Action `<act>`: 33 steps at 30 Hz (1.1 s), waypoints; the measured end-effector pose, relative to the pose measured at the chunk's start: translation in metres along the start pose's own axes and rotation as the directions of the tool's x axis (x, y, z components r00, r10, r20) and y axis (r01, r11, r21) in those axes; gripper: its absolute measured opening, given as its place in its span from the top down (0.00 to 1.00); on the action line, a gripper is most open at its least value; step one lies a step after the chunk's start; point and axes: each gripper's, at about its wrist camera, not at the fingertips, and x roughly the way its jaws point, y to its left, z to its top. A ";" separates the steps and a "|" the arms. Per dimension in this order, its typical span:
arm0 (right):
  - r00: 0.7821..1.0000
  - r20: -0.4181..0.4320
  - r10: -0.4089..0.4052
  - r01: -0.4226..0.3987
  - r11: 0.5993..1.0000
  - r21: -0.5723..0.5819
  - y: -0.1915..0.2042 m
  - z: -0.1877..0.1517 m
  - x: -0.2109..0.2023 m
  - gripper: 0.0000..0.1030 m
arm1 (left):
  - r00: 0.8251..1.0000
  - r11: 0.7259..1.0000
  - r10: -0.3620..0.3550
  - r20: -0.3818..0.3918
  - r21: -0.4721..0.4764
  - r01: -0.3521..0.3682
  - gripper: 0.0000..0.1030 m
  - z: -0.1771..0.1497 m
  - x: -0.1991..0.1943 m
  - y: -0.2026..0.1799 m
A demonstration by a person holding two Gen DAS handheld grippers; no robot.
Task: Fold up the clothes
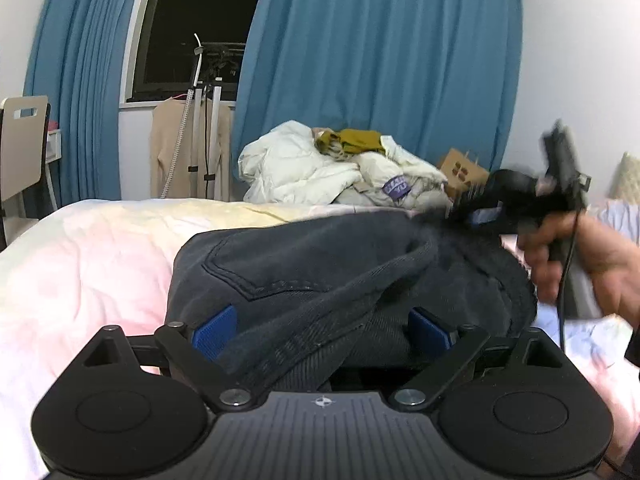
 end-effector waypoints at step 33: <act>0.989 -0.100 0.106 -0.058 0.916 0.396 -0.023 -0.096 -0.069 0.03 | 0.994 0.794 -0.102 -0.043 -0.605 0.056 0.03 0.020 0.003 0.126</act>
